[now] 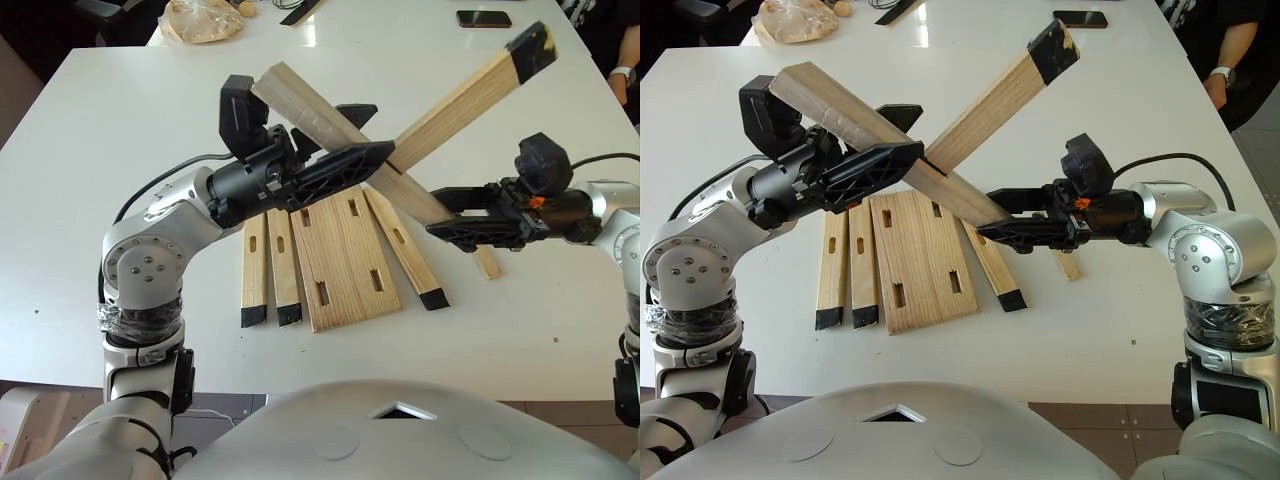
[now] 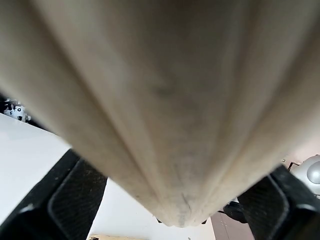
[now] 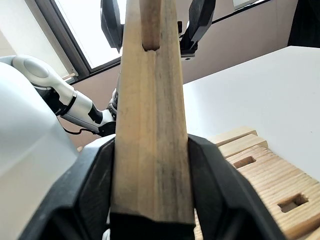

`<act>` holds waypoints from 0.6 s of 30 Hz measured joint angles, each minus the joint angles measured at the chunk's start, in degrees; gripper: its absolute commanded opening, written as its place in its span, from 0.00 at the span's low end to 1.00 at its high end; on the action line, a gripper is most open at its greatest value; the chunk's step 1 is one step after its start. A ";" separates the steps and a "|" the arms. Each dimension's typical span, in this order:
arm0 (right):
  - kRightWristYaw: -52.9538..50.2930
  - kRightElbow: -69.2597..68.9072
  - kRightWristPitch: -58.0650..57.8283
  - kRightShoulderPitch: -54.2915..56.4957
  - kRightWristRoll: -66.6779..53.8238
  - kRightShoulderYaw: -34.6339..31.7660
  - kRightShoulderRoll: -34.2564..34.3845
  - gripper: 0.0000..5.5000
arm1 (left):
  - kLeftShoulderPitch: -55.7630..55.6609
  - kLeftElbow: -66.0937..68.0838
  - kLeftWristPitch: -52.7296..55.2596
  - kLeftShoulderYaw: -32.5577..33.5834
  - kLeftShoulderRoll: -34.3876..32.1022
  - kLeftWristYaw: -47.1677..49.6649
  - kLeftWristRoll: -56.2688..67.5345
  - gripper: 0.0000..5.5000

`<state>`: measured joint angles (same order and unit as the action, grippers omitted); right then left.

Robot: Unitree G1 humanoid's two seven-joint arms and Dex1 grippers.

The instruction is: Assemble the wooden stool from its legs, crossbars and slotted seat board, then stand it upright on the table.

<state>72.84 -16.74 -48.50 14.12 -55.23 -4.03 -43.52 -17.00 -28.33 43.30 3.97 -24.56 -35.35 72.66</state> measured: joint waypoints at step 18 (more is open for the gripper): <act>8.11 4.09 5.41 1.83 8.12 4.51 -2.22 0.37 | 4.51 -0.72 -0.12 -3.67 -2.98 -8.31 -7.12 0.37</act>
<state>80.96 -12.65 -43.09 15.94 -47.11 0.47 -45.74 -12.49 -29.05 43.17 0.30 -27.54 -43.66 65.53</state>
